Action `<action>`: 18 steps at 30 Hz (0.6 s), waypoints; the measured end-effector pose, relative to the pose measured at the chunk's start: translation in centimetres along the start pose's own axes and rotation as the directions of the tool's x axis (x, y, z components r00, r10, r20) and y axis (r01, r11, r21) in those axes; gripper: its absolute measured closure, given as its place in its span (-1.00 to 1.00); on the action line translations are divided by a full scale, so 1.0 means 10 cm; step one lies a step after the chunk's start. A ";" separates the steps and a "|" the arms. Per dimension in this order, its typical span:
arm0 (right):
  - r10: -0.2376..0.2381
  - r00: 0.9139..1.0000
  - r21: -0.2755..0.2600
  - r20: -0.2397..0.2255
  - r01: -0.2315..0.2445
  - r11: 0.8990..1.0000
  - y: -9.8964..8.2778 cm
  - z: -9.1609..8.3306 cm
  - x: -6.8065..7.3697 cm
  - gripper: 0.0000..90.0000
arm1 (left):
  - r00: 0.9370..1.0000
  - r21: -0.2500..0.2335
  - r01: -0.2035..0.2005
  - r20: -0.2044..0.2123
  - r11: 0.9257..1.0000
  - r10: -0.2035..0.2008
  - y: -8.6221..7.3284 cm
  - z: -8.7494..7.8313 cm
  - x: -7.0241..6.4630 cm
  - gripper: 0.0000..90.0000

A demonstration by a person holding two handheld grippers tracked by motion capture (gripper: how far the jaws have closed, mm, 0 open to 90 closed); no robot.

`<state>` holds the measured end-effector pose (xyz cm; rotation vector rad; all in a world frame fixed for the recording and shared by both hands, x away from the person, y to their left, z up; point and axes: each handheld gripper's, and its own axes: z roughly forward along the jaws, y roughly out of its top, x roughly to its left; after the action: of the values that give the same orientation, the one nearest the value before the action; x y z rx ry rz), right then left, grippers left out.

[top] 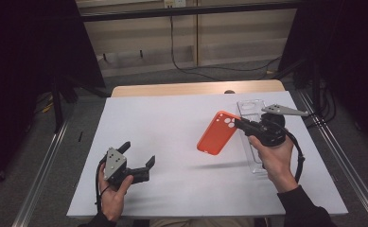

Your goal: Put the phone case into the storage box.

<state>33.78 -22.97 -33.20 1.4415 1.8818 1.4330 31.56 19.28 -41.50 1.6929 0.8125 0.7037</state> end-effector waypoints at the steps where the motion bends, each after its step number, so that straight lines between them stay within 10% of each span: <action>1: -0.004 1.000 -0.002 0.004 0.004 1.000 0.00 -0.01 0.00 0.84 | 1.000 0.003 -0.012 -0.010 1.000 0.012 0.00 -0.01 0.00 -0.96; 18: -0.019 0.998 -0.049 0.062 0.022 0.999 0.13 -0.10 -0.15 0.84 | 0.997 0.007 0.043 -0.058 0.999 -0.042 -0.09 -0.15 0.18 -0.96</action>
<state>34.30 -24.84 -32.03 1.4229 1.8056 1.4007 31.25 21.71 -41.86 1.6646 0.8907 0.7237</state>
